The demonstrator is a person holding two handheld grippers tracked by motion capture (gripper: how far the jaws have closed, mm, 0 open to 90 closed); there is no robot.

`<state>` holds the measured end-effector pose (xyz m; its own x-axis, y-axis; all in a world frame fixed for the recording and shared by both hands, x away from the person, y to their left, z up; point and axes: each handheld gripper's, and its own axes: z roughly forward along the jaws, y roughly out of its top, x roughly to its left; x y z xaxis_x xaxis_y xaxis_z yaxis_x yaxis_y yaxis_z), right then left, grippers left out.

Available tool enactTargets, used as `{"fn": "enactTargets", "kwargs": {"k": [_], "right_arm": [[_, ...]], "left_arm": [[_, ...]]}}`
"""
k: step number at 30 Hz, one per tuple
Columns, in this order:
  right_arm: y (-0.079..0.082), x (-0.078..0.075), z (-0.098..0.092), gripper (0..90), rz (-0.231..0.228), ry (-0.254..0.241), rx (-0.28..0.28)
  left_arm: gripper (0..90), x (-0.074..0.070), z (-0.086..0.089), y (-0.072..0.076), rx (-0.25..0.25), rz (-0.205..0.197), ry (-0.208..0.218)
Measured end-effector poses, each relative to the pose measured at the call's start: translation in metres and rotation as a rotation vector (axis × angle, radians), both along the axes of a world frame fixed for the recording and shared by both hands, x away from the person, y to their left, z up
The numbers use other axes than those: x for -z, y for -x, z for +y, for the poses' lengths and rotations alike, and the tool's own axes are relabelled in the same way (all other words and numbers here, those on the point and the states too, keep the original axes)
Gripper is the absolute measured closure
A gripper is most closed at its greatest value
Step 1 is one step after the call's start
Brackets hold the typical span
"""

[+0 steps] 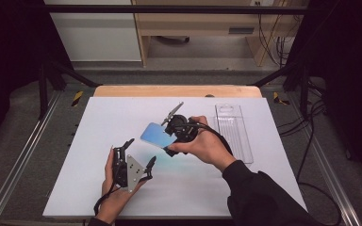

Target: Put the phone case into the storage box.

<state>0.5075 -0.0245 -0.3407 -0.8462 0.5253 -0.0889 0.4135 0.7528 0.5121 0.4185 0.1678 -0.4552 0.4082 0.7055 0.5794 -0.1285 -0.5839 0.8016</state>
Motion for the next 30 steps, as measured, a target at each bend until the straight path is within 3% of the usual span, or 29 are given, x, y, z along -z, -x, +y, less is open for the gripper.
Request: {"fn": "enactTargets", "kwargs": {"k": [13,30], "right_arm": [[0.007,0.010,0.008,17.7,0.045,-0.031,-0.028],[0.010,0.016,0.011,17.6,0.087,-0.061,-0.047]], "left_arm": [[20.8,0.002,-0.005,0.004,0.014,-0.031,-0.087],[37.3,0.004,-0.007,0.006,0.032,-0.049,-0.134]]}}
